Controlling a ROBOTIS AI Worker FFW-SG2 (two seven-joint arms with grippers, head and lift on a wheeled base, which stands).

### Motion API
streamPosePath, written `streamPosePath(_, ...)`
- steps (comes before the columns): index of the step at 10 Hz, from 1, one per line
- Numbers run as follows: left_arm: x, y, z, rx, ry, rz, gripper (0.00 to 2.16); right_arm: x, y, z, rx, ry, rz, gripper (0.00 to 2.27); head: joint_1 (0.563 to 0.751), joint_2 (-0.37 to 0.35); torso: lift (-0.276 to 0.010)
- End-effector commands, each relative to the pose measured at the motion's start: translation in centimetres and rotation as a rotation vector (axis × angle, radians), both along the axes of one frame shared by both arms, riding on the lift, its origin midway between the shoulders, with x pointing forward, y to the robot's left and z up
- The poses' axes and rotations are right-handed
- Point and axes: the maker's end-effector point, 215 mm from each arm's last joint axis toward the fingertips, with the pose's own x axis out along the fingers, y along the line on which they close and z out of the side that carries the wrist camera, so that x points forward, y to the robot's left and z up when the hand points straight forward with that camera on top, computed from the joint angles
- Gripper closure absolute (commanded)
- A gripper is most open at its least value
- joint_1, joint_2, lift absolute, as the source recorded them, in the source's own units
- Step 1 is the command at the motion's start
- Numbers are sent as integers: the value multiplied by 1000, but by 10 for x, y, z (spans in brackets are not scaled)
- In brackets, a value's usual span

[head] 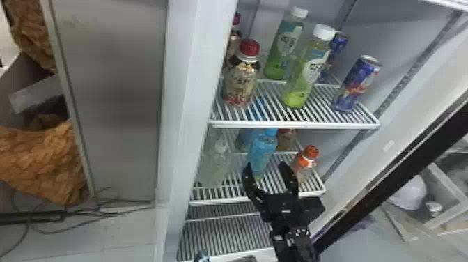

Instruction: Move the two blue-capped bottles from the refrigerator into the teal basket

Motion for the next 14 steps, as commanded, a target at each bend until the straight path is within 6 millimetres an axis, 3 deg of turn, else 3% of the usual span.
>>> streamPosePath(1,0,0,0,0,0,0,1138,8,0,4,-3,-10,-3,131,695,-350,-139)
streamPosePath(9,6,-1,3,-2,-15,5,1138,46,1,21,-1,-39,-10,150,695,-350,-139)
streamPosePath(12,4,0,2,-3,-8,5,1136,44,3,14,13,-25,-5,631,695,-350,-139)
streamPosePath(14,2,0,1,-3,-3,6,1136,35,5,17,15,-34,-2,634,695,-350,-139)
